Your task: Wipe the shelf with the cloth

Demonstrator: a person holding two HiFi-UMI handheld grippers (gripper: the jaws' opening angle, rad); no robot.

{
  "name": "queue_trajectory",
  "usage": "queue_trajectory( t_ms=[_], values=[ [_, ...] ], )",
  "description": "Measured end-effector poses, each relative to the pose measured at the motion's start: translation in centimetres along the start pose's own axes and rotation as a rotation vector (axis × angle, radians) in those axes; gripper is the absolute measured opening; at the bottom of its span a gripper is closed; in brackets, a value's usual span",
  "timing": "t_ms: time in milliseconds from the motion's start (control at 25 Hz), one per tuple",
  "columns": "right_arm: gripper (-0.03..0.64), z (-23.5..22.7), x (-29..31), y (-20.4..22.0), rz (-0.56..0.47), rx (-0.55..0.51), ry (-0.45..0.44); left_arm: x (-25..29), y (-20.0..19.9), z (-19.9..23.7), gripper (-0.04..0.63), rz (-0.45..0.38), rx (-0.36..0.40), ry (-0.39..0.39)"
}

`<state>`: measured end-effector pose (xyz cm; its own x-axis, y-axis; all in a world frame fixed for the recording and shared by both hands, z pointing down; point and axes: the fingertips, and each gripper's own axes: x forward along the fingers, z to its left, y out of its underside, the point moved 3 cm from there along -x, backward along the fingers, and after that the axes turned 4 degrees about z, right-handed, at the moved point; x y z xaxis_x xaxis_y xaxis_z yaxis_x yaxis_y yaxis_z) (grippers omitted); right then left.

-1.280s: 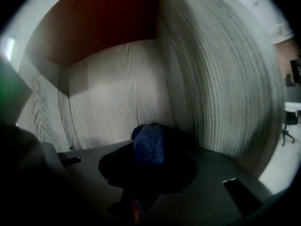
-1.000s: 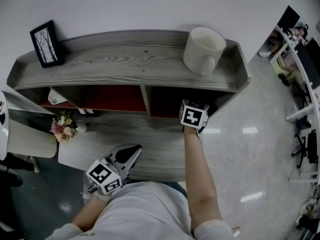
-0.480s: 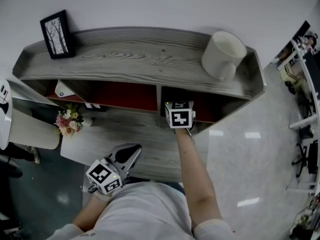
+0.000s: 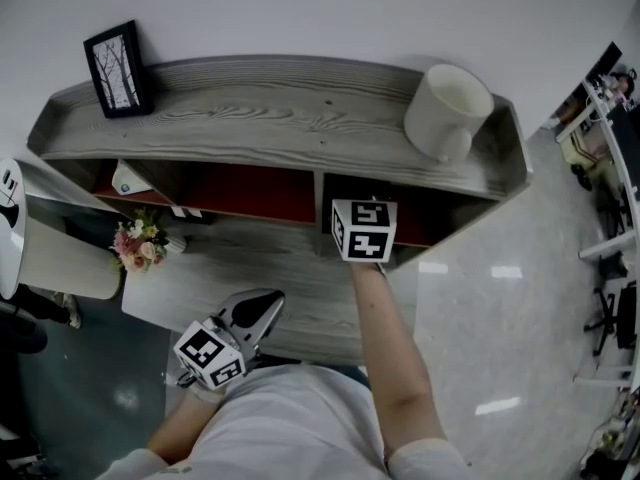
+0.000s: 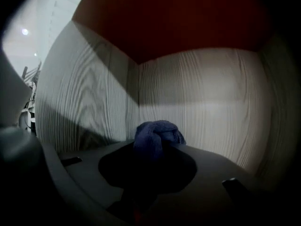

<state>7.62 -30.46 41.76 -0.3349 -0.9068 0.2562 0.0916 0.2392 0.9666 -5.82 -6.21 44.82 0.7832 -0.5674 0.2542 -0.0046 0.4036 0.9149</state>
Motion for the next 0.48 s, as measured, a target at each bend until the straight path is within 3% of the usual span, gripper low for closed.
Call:
queue_trajectory(
  t_ms=[200,480],
  values=[
    [0.091,-1.5,-1.8,-2.8,-0.131,-0.038,0.056,0.7,-0.3,-0.5,0.015,0.005,0.011,0.019],
    [0.091,-5.0,-4.0,-4.1,-0.217,-0.049,0.133,1.9,-0.4,-1.0,0.015,0.019,0.021,0.043]
  ],
)
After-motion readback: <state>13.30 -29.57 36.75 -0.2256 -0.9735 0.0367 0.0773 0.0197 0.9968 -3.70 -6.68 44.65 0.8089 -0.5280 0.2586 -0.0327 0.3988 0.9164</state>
